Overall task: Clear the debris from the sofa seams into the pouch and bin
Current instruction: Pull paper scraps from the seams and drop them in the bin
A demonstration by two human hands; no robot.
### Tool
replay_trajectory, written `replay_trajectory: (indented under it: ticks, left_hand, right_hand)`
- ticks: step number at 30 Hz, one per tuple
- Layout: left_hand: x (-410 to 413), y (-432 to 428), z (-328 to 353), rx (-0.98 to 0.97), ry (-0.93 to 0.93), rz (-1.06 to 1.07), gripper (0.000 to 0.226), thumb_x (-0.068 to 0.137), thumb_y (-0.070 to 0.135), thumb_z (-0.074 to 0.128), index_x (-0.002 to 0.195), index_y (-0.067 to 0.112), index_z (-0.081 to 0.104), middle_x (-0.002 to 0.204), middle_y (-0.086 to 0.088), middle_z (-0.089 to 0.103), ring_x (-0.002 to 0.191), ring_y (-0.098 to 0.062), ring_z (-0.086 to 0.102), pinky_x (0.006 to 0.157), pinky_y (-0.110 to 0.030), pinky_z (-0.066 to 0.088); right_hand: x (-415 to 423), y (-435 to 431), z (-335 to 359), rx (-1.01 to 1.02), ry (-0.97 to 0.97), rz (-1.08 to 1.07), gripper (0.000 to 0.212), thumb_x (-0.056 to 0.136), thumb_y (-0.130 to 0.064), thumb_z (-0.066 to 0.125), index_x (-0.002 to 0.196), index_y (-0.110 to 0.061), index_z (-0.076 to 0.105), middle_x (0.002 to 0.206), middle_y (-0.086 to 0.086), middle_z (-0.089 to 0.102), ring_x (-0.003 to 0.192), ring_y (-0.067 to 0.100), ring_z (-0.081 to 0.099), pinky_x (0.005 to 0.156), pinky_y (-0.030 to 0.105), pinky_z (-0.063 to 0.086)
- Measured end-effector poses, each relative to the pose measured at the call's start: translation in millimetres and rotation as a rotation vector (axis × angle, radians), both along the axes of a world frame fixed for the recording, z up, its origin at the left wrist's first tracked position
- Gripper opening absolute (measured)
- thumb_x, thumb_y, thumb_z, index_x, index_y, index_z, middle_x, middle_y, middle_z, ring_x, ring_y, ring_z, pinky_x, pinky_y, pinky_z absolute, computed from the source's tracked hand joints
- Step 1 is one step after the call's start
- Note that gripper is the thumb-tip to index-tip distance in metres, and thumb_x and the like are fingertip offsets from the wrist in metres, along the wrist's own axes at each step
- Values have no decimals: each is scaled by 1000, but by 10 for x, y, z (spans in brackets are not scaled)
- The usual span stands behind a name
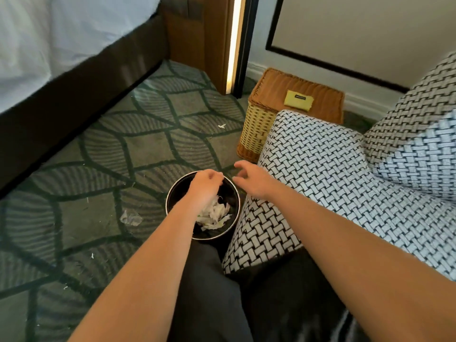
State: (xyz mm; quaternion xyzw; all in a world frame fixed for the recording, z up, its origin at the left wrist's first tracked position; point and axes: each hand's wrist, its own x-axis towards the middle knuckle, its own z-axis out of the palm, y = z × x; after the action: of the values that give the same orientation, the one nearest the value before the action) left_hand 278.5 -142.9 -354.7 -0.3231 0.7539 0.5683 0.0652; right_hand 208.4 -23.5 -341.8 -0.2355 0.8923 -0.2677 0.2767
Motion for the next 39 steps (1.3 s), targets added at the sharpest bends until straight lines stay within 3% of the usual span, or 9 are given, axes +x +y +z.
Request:
replay_trajectory:
  ticks: [5, 10, 17, 19, 24, 29, 32, 35, 39]
  left_hand:
    - [87, 534, 533, 138, 104, -126, 21, 93, 26, 49, 101, 13, 63, 95, 1, 66, 82, -7, 61, 56, -14, 45]
    - [108, 1109, 995, 44, 154, -373, 19, 95, 30, 46, 101, 20, 61, 101, 5, 65, 88, -7, 61, 64, -20, 39]
    - [126, 2153, 1339, -124, 213, -751, 37, 97, 31, 38, 106, 0, 57, 106, -12, 62, 94, -20, 57, 73, -27, 42]
    - [174, 2462, 1329, -158, 241, -849, 35, 97, 34, 37, 104, 6, 57, 97, -8, 57, 89, -18, 52, 79, -29, 40]
    - [299, 3119, 1226, -266, 253, -1071, 32, 97, 34, 41, 115, 13, 57, 105, 2, 58, 92, -9, 51, 85, -23, 44]
    - [425, 3599, 977, -212, 202, -1129, 39, 97, 38, 38, 126, 14, 51, 113, -3, 58, 95, -9, 48, 79, -21, 40]
    - [497, 3837, 703, -233, 223, -1106, 36, 97, 35, 40, 124, 13, 51, 126, -1, 55, 106, -9, 49, 87, -21, 37]
    - [510, 4046, 429, -298, 277, -1117, 35, 96, 33, 44, 125, 14, 50, 129, -3, 51, 115, -12, 47, 94, -23, 39]
    - [531, 4226, 119, -570, 415, -1175, 50, 94, 38, 47, 137, 15, 40, 146, -3, 37, 136, -19, 32, 109, -31, 25]
  right_hand:
    - [50, 672, 473, 49, 37, -81, 40, 95, -26, 48, 132, -12, 44, 127, 11, 53, 106, 20, 53, 86, 29, 40]
    - [102, 1527, 789, 193, 61, -112, 38, 96, -29, 43, 130, -11, 46, 139, 11, 43, 125, 25, 42, 104, 38, 33]
    - [464, 2855, 859, 135, 9, -392, 33, 98, -21, 41, 127, -8, 50, 135, 13, 48, 121, 26, 47, 103, 39, 35]
    - [618, 3232, 781, 138, 53, -471, 32, 98, -20, 42, 127, -9, 50, 137, 12, 46, 124, 24, 44, 104, 37, 33]
    - [1059, 4053, 488, 232, 178, -770, 37, 94, -21, 49, 131, -16, 48, 144, 8, 36, 134, 25, 28, 113, 42, 22]
    - [1533, 4614, 96, 453, 273, -954, 44, 92, -23, 46, 135, -20, 38, 147, 7, 28, 137, 28, 20, 111, 49, 24]
    - [1741, 4774, -62, 489, 375, -1030, 45, 92, -25, 43, 136, -19, 37, 149, 10, 27, 139, 28, 19, 113, 50, 19]
    - [1826, 4803, -150, 451, 561, -1041, 41, 92, -24, 45, 131, -12, 45, 141, 16, 38, 132, 31, 34, 106, 56, 30]
    - [1766, 4820, -146, 281, 599, -1264, 52, 88, -26, 46, 138, -14, 36, 144, 18, 32, 134, 35, 29, 105, 57, 29]
